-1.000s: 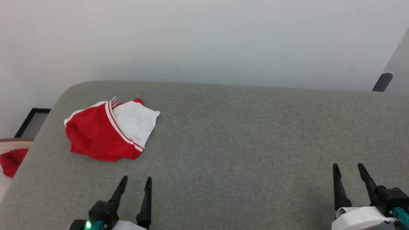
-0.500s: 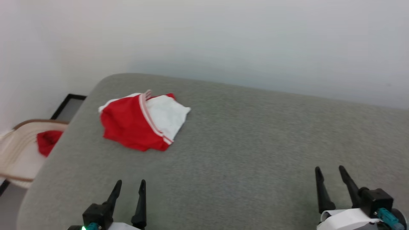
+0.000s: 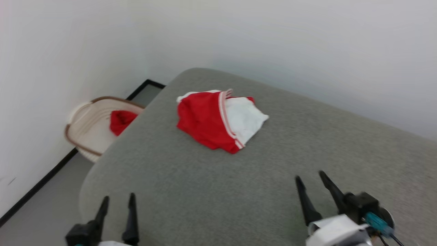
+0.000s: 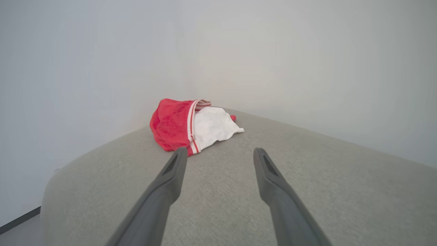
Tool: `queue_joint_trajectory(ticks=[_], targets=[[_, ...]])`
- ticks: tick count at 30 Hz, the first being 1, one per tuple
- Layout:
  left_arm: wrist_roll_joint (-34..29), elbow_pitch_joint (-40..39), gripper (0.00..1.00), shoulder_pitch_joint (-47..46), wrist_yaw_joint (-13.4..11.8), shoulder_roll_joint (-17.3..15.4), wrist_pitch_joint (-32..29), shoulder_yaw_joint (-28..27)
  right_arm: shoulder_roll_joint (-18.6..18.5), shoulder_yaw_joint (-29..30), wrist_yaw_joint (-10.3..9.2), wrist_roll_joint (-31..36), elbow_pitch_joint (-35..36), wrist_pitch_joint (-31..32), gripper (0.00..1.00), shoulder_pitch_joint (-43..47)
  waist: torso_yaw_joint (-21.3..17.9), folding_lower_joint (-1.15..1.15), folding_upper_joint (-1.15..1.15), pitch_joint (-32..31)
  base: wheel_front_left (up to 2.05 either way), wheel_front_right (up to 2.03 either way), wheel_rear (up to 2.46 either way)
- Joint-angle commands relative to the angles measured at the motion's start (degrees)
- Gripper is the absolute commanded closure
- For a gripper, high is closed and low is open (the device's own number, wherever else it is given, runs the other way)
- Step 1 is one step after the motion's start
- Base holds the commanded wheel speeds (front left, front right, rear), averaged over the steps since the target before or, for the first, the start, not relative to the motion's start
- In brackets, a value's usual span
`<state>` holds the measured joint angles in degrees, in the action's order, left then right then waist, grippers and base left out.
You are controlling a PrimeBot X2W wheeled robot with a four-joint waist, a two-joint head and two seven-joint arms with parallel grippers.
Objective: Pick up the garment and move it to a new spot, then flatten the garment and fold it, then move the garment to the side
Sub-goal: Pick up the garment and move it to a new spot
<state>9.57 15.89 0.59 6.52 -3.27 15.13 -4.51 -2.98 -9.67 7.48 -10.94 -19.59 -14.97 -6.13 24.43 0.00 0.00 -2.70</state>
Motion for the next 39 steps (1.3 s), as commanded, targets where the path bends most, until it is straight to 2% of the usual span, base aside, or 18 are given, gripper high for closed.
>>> queue_joint_trajectory(ticks=[1, 8, 13, 17, 21, 25, 30, 33, 39], targets=[[0.95, -1.71, 0.0, 1.23, -0.87, 0.18, 0.03, -1.47, 0.08, -2.54, 0.01, -0.5, -1.2, -0.29, 0.0, -2.64, 5.42, 0.0, 0.0, 2.08, 0.0, 0.0, 0.0], [4.19, -6.84, 0.0, 4.9, -3.3, 0.39, 0.03, -4.53, -0.37, -9.66, 0.01, -2.35, -4.84, -0.29, 0.0, -8.83, 6.62, 0.0, 0.0, 3.95, -0.01, -0.01, -0.01], [6.46, -9.57, 0.0, 7.31, -5.71, 0.35, 0.03, -2.9, -1.51, -12.8, 0.01, -4.64, -6.17, -0.3, 0.0, -11.37, 6.67, 0.0, 0.0, 4.21, -0.2, -0.2, -0.2], [7.03, -10.2, 0.0, 8.12, -6.63, 0.34, 0.03, -1.82, -1.84, -13.29, 0.01, -5.75, -5.96, -0.3, 0.0, -11.85, 6.41, 0.0, 0.0, 3.86, -0.02, -0.02, -0.02], [5.88, -8.61, 0.0, 6.56, -4.7, 0.34, 0.03, -0.9, -2.21, -10.68, 0.01, -5.49, -5.47, -0.3, 0.0, -9.22, 5.6, 0.0, 0.0, 2.76, 0.0, 0.0, 0.0], [4.28, -4.03, 0.0, 1.45, -1.59, -1.11, 0.03, 2.06, -2.13, -5.14, 0.01, -3.68, -3.31, -0.3, 0.0, -5.25, 4.28, 0.0, 0.0, 2.81, 0.0, 0.0, 0.0], [5.34, -0.03, 0.0, -9.8, 0.26, -4.33, -0.02, 4.01, -2.39, -3.28, 0.01, -1.6, -0.28, -0.3, 0.0, -5.5, -4.72, 0.0, 0.0, 8.79, 0.0, 0.0, 0.0], [7.35, 2.72, 0.0, -19.29, 0.68, -7.76, -1.03, 4.32, -2.54, -2.46, 0.01, -1.33, 1.35, -0.28, 0.0, -7.57, -9.91, 0.0, 0.0, 12.62, 0.0, 0.0, 0.0], [11.39, 12.98, 0.0, -36.38, 0.97, -15.86, -7.81, 6.74, -2.11, -2.96, 0.01, -1.22, 2.54, -0.19, 0.0, -10.99, -19.09, 0.0, 0.0, 17.22, 0.0, 0.0, 0.0]])
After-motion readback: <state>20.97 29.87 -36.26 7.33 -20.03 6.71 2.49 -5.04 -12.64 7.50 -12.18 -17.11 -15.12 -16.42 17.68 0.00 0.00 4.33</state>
